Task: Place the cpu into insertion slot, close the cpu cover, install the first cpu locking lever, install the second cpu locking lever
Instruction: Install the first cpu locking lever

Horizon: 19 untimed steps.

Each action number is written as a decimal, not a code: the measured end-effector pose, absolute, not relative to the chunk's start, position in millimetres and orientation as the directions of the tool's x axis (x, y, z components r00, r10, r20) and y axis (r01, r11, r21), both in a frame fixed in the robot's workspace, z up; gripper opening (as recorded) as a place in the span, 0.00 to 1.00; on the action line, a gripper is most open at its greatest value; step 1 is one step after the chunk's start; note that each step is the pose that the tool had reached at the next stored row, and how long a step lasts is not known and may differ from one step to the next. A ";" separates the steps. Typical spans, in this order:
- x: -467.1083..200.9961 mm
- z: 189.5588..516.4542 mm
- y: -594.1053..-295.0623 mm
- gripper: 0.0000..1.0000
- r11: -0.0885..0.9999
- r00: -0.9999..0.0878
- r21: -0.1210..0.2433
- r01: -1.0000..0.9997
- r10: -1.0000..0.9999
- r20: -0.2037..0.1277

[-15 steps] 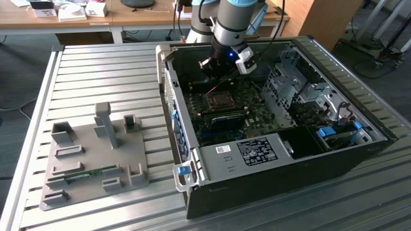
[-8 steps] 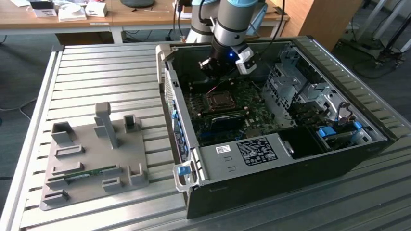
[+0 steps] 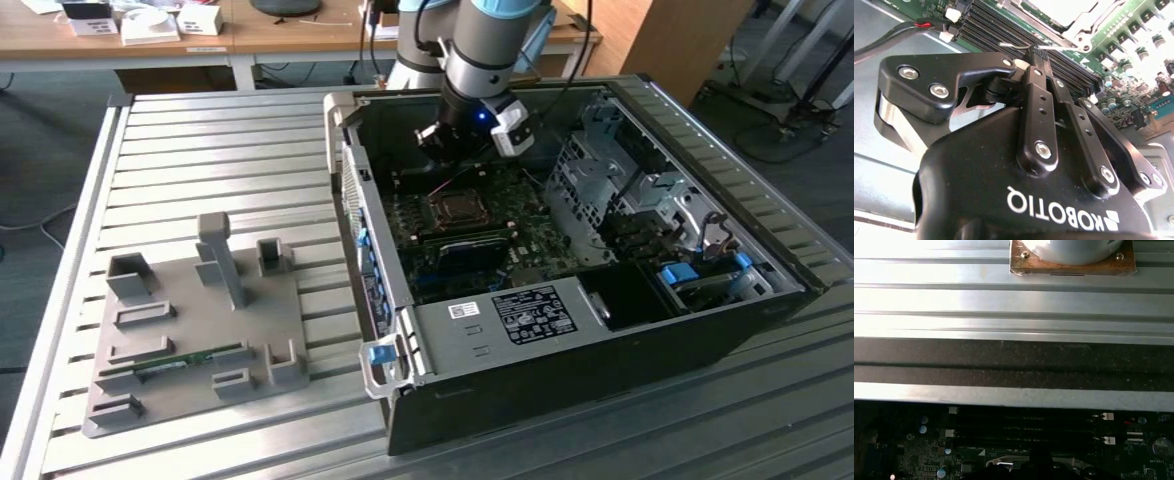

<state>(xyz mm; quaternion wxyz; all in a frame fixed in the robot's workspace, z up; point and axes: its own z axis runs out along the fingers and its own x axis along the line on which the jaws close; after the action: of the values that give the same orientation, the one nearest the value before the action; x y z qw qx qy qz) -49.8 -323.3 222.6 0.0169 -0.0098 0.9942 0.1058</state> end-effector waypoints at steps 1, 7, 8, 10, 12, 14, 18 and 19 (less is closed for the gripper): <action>-49.3 222.1 -323.3 0.11 0.977 -0.999 0.210 -0.023 -0.016 -0.036; -47.3 219.7 -323.3 0.11 0.977 -0.999 0.210 -0.023 -0.016 -0.036; -47.2 219.3 -323.3 0.11 0.977 -0.999 0.210 -0.023 -0.016 -0.036; -47.0 218.3 -323.3 0.11 0.977 -0.999 0.210 -0.023 -0.016 -0.036; -47.0 217.0 -323.3 0.11 0.978 -0.999 0.209 -0.023 -0.016 -0.036; -47.0 215.6 -323.3 0.11 0.978 -0.999 0.209 -0.023 -0.016 -0.036; -46.9 212.7 -323.1 0.11 0.978 -0.999 0.207 -0.023 -0.016 -0.036; -46.8 212.1 -323.0 0.11 0.978 -0.999 0.207 -0.023 -0.016 -0.036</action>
<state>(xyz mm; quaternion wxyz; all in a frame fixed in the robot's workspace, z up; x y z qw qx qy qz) -46.8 -323.0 212.1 0.0169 -0.0098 0.9944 0.1041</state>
